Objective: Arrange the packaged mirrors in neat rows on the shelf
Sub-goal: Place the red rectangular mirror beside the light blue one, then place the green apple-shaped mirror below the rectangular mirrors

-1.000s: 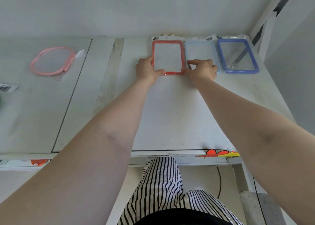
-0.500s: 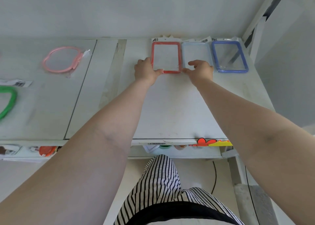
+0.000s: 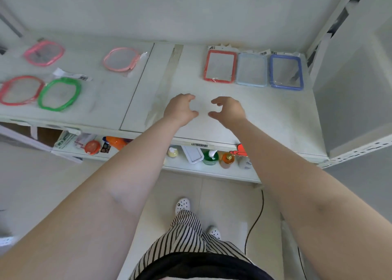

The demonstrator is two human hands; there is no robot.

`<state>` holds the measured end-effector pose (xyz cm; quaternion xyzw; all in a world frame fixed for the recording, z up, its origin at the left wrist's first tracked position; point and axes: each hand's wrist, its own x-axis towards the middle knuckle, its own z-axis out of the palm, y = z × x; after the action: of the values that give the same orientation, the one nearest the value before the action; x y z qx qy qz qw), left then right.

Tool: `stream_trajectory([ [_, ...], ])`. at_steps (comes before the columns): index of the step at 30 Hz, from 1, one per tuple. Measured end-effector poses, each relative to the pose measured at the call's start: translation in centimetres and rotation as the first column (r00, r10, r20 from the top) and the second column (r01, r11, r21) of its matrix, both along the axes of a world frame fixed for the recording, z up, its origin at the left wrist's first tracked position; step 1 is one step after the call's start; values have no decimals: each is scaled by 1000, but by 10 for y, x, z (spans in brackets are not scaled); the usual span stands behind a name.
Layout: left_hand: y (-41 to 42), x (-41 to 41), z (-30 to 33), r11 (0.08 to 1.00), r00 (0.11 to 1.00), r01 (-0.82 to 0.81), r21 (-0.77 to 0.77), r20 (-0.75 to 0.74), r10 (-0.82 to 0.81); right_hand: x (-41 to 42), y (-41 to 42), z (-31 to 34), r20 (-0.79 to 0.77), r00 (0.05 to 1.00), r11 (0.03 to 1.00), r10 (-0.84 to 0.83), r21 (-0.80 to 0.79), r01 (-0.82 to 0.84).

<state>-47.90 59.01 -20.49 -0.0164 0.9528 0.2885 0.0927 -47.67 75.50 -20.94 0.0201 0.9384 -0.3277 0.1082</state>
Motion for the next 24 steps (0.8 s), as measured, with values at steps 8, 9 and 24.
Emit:
stream_trajectory([
  [8,-65,58,0,999,1000,-30,-30,2,30,42,-57,-4,-32,994,993,100,68,-98],
  [9,-78,66,-2,999,999,-40,-25,5,40,48,-68,-5,-31,994,992,107,70,-105],
  [24,-340,208,-22,987,988,-147,-73,27,149,155,-321,-28,47,977,972,210,99,-214],
])
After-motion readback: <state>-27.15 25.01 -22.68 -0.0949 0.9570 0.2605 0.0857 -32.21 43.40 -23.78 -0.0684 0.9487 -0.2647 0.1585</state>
